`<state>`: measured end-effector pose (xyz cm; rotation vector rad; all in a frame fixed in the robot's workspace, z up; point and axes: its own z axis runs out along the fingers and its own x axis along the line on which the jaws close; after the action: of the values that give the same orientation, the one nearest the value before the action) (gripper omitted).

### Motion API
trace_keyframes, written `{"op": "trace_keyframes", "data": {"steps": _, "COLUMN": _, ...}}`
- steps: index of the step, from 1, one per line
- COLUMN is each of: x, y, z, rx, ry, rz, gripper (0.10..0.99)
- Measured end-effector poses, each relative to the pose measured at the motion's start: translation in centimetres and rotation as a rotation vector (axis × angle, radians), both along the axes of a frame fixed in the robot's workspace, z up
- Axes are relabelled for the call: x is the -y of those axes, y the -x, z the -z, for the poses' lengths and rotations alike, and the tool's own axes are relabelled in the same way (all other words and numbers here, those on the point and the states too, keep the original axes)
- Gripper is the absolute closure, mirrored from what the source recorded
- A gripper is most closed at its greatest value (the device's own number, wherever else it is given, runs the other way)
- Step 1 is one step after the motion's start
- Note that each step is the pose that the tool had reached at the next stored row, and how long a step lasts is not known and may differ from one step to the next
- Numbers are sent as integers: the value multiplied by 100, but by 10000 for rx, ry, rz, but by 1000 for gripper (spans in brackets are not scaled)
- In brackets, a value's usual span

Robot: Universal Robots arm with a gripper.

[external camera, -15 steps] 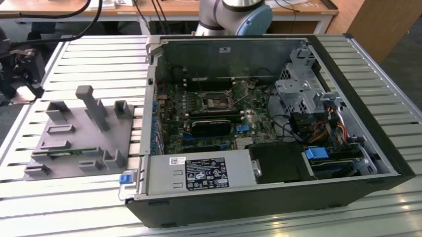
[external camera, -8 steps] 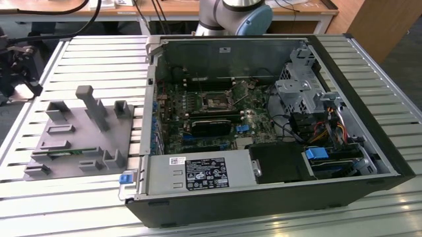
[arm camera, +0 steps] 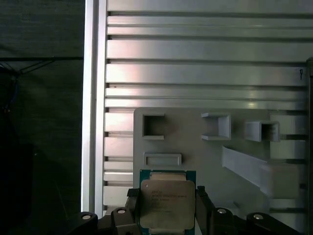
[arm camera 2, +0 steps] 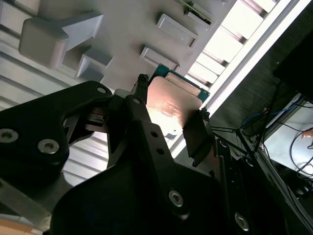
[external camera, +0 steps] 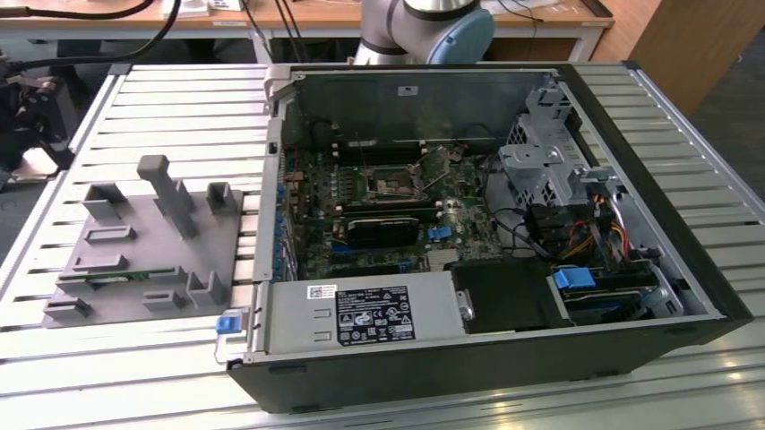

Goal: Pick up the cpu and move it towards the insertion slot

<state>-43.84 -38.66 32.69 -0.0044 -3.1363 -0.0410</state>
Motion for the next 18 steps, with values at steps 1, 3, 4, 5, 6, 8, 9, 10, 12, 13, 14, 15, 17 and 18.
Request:
{"op": "trace_keyframes", "data": {"steps": 1, "x": -1, "y": 0, "z": -14, "rx": -1, "ry": 1, "rz": 0, "gripper": 545}}
{"op": "trace_keyframes", "data": {"steps": 3, "x": -2, "y": 0, "z": -40, "rx": 1, "ry": 0, "rz": 0, "gripper": 545}}
{"op": "trace_keyframes", "data": {"steps": 4, "x": -3, "y": 0, "z": -55, "rx": 0, "ry": 0, "rz": 1, "gripper": 545}}
{"op": "trace_keyframes", "data": {"steps": 5, "x": -4, "y": 0, "z": -70, "rx": 0, "ry": 0, "rz": 1, "gripper": 545}}
{"op": "trace_keyframes", "data": {"steps": 6, "x": -5, "y": 0, "z": -85, "rx": 0, "ry": 0, "rz": 0, "gripper": 545}}
{"op": "trace_keyframes", "data": {"steps": 8, "x": -7, "y": 0, "z": -116, "rx": -1, "ry": 0, "rz": 0, "gripper": 545}}
{"op": "trace_keyframes", "data": {"steps": 9, "x": -7, "y": 0, "z": -129, "rx": 0, "ry": 0, "rz": 0, "gripper": 545}}
{"op": "trace_keyframes", "data": {"steps": 10, "x": -8, "y": 0, "z": -141, "rx": 0, "ry": 0, "rz": 0, "gripper": 545}}
{"op": "trace_keyframes", "data": {"steps": 12, "x": -9, "y": 0, "z": -160, "rx": 0, "ry": 0, "rz": 0, "gripper": 545}}
{"op": "trace_keyframes", "data": {"steps": 13, "x": -9, "y": 0, "z": -168, "rx": 1, "ry": 0, "rz": 0, "gripper": 545}}
{"op": "trace_keyframes", "data": {"steps": 14, "x": -10, "y": 0, "z": -176, "rx": 0, "ry": 0, "rz": 0, "gripper": 545}}
{"op": "trace_keyframes", "data": {"steps": 15, "x": -10, "y": 0, "z": -182, "rx": 1, "ry": 0, "rz": 0, "gripper": 545}}
{"op": "trace_keyframes", "data": {"steps": 17, "x": -10, "y": 0, "z": -192, "rx": 1, "ry": 0, "rz": 0, "gripper": 545}}
{"op": "trace_keyframes", "data": {"steps": 18, "x": -10, "y": 0, "z": -196, "rx": 1, "ry": -1, "rz": 1, "gripper": 545}}
